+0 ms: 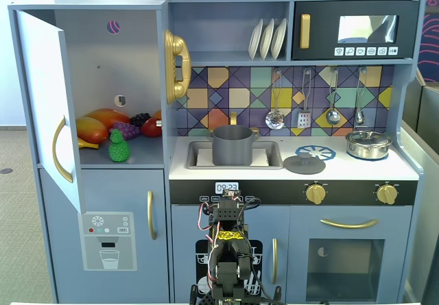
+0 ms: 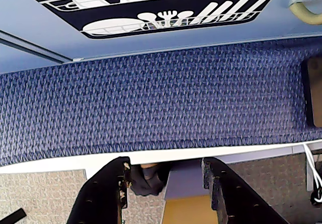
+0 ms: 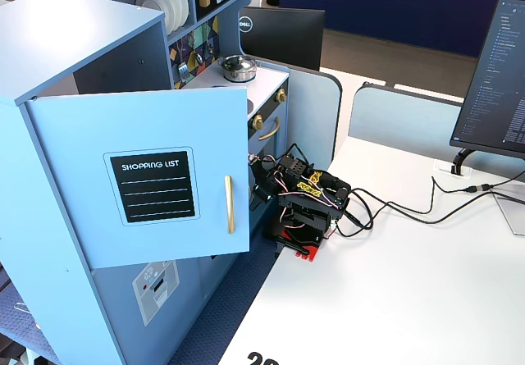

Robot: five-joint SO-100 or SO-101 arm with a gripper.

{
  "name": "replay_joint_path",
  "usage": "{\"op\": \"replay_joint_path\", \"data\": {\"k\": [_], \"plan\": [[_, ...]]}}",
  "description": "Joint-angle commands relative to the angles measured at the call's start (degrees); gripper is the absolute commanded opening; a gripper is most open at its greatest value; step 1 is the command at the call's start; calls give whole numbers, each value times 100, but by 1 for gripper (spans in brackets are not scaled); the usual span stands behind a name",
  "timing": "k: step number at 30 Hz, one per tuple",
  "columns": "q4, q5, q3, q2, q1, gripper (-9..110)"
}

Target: Pick up the green pineapple from the left cabinet and place it in the gray recipient

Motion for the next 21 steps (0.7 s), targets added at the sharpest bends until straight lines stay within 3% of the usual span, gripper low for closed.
{"op": "replay_joint_path", "data": {"k": [1,13,17,21], "plan": [[949,-44,132,-35,123,0],[896,0,132,-35,-264,0],[264,598,-773,-53,-1969,0],[-1872,97,-2039,-352,-4324,0]]}}
